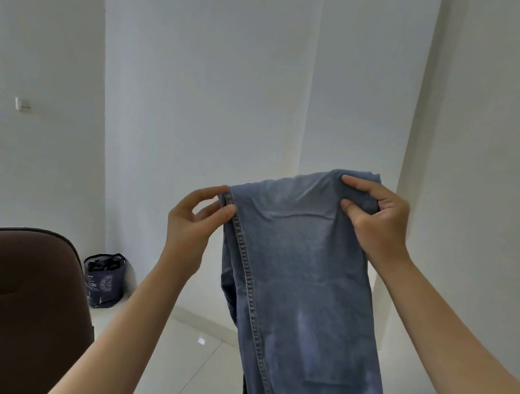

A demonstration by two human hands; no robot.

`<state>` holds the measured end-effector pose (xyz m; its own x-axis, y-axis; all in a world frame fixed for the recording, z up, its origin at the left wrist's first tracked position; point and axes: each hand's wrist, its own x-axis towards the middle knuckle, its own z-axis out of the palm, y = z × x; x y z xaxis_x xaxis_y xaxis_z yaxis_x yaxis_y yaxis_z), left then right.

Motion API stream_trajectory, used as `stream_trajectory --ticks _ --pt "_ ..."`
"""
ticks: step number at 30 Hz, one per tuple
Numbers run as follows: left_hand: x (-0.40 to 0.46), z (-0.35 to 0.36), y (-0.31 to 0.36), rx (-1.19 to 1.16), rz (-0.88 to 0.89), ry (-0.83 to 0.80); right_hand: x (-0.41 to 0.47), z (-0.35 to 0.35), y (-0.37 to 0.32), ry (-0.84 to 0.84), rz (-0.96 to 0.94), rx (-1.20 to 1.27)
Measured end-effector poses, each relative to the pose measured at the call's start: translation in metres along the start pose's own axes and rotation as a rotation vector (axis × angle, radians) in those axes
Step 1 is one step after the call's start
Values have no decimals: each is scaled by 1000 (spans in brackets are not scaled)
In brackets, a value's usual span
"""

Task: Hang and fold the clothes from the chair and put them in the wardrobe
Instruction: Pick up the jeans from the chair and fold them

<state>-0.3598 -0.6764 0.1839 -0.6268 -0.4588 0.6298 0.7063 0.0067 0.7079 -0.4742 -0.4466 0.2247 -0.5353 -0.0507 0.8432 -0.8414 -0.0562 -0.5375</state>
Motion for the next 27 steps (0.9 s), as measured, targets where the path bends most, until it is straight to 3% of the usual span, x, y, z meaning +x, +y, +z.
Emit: stream_trajectory --ticks 3,9,12,17,22,27 --pt "-28 -9 -20 -108 -112 -69 4 4 -3 -7 16 35" --pt "-69 -4 -61 200 -179 -259 20 8 -15 -65 31 129" --pt "-52 1 -66 231 -235 -288 27 5 -22 -88 43 200" --pt "-27 9 -69 172 -263 -371 35 -10 -31 -127 99 326" --pt "-27 28 -65 122 -250 -349 39 -25 -29 -143 137 380" --pt "-39 39 -60 -37 -424 -366 32 -40 -19 -148 134 348"
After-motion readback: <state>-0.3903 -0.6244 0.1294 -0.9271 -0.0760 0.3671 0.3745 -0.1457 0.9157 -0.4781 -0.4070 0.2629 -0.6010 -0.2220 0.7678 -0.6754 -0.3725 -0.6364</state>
